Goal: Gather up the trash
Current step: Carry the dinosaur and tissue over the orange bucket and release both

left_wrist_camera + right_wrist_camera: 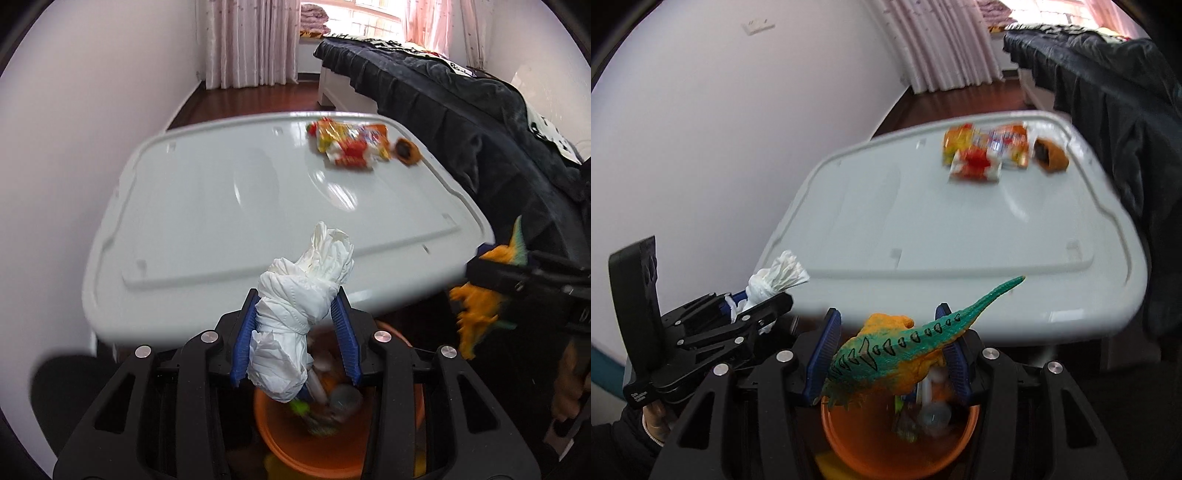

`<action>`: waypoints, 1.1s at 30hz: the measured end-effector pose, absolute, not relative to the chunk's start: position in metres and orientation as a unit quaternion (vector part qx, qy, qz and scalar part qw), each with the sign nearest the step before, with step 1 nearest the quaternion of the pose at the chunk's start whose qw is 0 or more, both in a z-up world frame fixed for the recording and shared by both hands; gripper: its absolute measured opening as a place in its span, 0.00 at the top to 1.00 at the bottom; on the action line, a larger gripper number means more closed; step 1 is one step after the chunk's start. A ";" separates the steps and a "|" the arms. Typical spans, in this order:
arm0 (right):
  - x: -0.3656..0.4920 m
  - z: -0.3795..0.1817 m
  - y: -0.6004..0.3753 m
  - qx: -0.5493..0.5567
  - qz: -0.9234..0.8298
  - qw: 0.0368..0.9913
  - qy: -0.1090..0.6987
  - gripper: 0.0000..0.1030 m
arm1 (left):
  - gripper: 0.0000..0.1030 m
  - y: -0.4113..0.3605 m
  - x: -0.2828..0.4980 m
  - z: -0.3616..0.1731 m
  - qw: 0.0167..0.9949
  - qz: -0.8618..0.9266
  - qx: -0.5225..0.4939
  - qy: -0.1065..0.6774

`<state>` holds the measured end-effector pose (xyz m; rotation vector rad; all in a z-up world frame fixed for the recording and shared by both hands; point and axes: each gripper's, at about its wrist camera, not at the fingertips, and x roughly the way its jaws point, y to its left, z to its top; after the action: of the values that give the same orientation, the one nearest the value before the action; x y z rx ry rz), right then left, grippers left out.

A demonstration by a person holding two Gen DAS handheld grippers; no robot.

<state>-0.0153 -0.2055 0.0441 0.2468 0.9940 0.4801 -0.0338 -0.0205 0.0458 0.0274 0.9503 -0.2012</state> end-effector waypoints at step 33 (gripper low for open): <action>-0.054 -0.048 -0.180 0.115 0.215 0.768 0.592 0.38 | 0.37 -0.016 -0.056 -0.032 0.818 -0.076 -0.023 0.570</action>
<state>-0.0540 -0.1803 -0.0481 0.2504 1.2860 0.4661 -0.0563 -0.0159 -0.0317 -0.0481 1.2158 -0.1613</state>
